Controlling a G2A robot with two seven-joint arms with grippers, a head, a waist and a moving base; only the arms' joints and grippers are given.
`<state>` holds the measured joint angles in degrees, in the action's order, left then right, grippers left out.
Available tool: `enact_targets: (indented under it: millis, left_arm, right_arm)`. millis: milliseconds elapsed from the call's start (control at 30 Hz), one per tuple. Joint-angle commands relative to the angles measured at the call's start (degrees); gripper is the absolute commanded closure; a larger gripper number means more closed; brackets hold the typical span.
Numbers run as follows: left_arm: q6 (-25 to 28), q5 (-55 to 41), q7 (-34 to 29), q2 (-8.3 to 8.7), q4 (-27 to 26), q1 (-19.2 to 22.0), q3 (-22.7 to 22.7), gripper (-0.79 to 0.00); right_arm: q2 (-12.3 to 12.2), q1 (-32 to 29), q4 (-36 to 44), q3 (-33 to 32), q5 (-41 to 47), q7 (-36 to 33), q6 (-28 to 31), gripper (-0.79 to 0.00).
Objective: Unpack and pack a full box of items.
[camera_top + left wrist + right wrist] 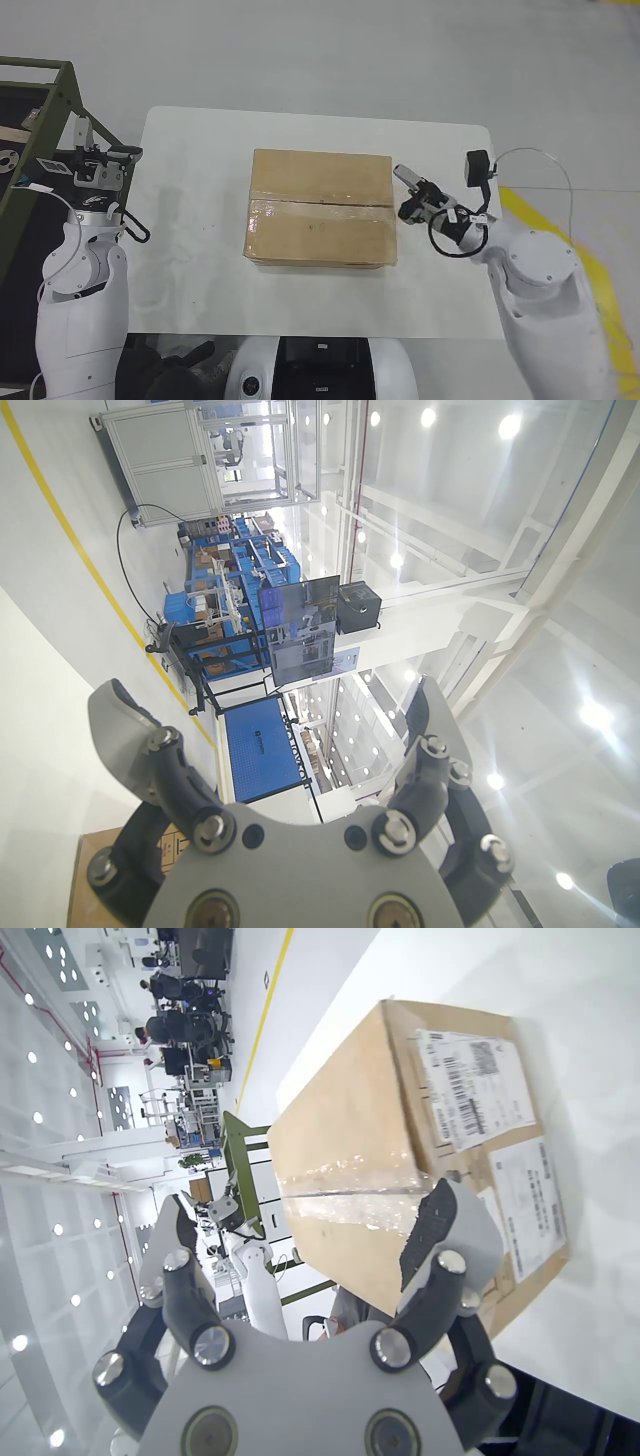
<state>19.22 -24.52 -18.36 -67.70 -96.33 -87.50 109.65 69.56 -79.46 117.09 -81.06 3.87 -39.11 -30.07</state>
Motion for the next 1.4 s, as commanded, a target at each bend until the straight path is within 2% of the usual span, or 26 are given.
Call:
enact_targets:
  millis: [0, 200, 500, 967, 1367]
  left_arm:
    - [0.0, 0.0, 0.0, 0.0, 0.0, 0.0, 0.0, -0.785]
    - [0.0, 0.0, 0.0, 0.0, 0.0, 0.0, 0.0, -0.785]
    - [0.0, 0.0, 0.0, 0.0, 0.0, 0.0, 0.0, -0.785]
    - [0.0, 0.0, 0.0, 0.0, 0.0, 0.0, 0.0, -0.785]
    - [0.0, 0.0, 0.0, 0.0, 0.0, 0.0, 0.0, -0.785]
  right_arm:
    - [0.1, 2.0, -0.4, 1.9, 0.0, -0.9, 0.3, -0.785]
    - [0.9, 10.4, -6.0, 10.4, 1.3, -2.3, 2.2, -0.785]
    - [3.8, 23.5, -17.2, 24.5, 4.3, -1.5, 3.7, -0.785]
    - [8.4, 34.0, -29.6, 35.8, 11.6, 0.3, 9.3, -0.785]
    - [13.1, 41.3, -39.4, 42.7, 18.0, -0.1, 13.9, -0.785]
